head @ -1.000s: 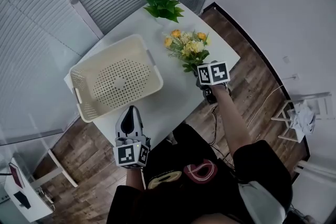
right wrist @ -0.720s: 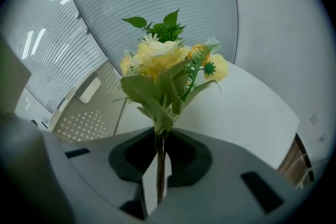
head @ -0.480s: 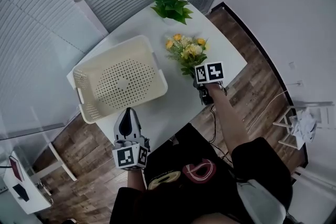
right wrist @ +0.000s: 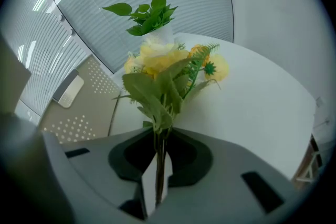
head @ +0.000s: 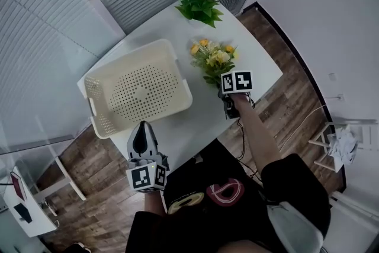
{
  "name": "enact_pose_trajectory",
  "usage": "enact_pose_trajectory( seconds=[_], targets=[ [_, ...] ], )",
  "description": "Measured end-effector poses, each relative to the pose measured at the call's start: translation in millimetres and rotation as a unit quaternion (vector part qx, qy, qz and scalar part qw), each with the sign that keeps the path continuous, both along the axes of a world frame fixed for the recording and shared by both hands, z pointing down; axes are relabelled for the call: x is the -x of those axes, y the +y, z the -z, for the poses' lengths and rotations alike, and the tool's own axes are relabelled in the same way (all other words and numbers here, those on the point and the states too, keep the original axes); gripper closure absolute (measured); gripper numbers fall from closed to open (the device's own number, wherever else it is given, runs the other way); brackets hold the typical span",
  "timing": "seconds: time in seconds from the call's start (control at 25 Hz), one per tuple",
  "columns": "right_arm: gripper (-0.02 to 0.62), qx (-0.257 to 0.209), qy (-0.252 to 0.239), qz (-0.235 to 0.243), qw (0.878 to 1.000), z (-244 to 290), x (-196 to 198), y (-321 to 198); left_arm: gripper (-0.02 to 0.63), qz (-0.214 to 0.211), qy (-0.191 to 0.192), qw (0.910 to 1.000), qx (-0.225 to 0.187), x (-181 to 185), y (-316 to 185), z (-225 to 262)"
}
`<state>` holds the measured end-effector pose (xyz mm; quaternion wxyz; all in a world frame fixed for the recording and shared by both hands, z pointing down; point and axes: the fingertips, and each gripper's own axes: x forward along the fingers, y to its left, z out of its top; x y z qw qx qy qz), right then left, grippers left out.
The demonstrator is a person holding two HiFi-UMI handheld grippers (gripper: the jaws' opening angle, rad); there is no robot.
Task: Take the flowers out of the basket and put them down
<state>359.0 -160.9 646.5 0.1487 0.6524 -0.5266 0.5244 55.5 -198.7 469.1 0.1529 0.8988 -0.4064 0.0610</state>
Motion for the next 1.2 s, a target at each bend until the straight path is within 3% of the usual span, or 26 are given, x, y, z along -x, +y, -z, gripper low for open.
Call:
enact_pose_trajectory(
  seconds=[0.44,0.68,0.88,1.2],
  targets=[
    [0.497,-0.012,-0.010,-0.008,1.000,-5,5,0,0.589,0.009,0.000,1.0000,-0.003,5,0,0],
    [0.438,-0.038,-0.030,-0.006,0.999,-1,11,-3,0.589,0.015,-0.001,0.9999,-0.003,10,2,-2],
    [0.344,-0.068,-0.020,-0.012,0.997,9,8,-7,0.589,0.019,-0.001,0.9998,-0.002,14,3,-4],
    [0.280,-0.118,-0.002,-0.023,0.993,39,5,-2,0.589,0.017,0.008,0.9998,-0.006,16,5,-2]
  ],
)
